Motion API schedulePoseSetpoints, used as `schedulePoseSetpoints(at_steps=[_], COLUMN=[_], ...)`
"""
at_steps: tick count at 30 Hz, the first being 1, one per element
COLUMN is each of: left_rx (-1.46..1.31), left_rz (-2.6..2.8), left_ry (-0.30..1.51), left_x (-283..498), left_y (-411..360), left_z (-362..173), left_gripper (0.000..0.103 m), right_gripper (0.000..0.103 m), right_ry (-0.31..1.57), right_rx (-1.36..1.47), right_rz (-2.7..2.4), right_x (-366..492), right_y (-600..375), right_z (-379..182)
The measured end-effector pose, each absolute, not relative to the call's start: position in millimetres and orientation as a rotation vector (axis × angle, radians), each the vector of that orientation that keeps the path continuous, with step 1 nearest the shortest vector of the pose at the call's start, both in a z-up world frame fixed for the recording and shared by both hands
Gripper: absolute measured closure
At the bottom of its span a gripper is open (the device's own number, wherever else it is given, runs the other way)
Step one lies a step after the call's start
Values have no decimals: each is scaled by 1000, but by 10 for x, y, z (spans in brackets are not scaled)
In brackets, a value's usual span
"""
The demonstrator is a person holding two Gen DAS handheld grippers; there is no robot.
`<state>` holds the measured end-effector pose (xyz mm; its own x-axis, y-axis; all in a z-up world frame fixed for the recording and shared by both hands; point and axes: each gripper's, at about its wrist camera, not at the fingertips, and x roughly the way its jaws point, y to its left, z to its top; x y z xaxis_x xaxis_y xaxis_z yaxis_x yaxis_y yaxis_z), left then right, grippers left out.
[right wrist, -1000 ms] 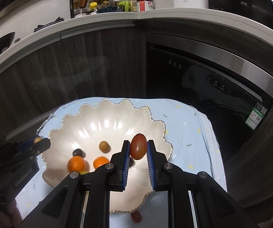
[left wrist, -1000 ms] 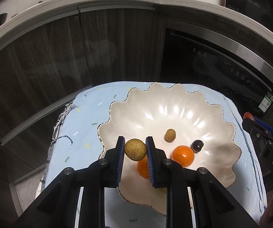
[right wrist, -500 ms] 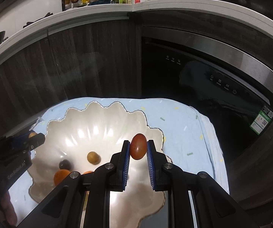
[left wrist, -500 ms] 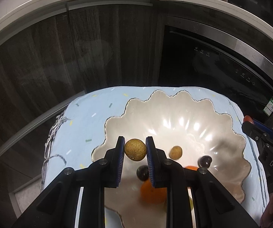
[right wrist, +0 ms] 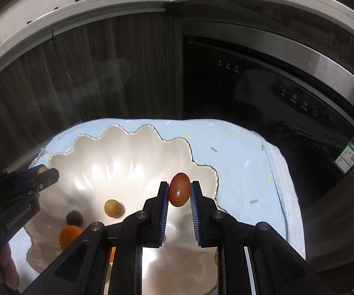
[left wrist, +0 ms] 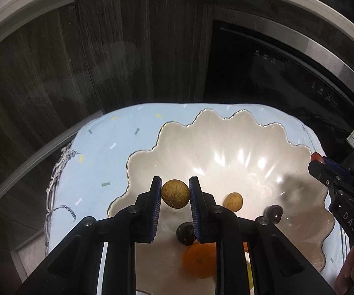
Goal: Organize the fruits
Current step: 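Open both tools, dropping the brown fruit and red grape into the bowl, then pull both open tools back from the bowl toward the remaining fruits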
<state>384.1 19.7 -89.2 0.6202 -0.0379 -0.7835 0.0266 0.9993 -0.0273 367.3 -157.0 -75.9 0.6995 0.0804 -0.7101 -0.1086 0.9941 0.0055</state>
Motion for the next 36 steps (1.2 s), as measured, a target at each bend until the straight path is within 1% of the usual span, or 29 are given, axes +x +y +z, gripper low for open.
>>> schedulePoseSetpoints(at_steps=[4,6,7,8,10,12,13,14,15,17,22,36], left_rx=[-15,-10,-10,-12,-15,-11,-10,-8,-6,-9,-11,-8], left_rz=[-35,-30,-26,-23,-17,-14,-14,-14,-13,-9,-1,4], left_ry=[927,927,928,928,927,932,932,930,927,923,913,871], left_x=[3863,3855,3850,3847,3838,3832,3830,3821,3811,3790,3744,3500], left_y=[206,206,204,206,207,201,204,200,196,202,221,255], left_z=[-941,-944,-943,-940,-933,-932,-928,-921,-916,-903,-840,-565], left_gripper=[67,57,49,44,40,36,33,30,29,21,15,14], right_gripper=[84,83,83,83,82,68,52,43,42,42,42,42], right_ry=[835,854,860,870,880,884,881,867,856,844,834,784], right_rx=[-33,-24,-24,-21,-21,-30,-29,-27,-26,-31,-29,-33], right_rz=[97,94,91,85,77,65,63,59,60,61,56,48], right_x=[3745,3769,3774,3778,3783,3776,3770,3742,3722,3699,3667,3434], right_y=[-1583,-1602,-1601,-1610,-1618,-1622,-1627,-1634,-1637,-1635,-1632,-1609], right_z=[-860,-896,-906,-920,-928,-926,-917,-889,-871,-835,-770,-501])
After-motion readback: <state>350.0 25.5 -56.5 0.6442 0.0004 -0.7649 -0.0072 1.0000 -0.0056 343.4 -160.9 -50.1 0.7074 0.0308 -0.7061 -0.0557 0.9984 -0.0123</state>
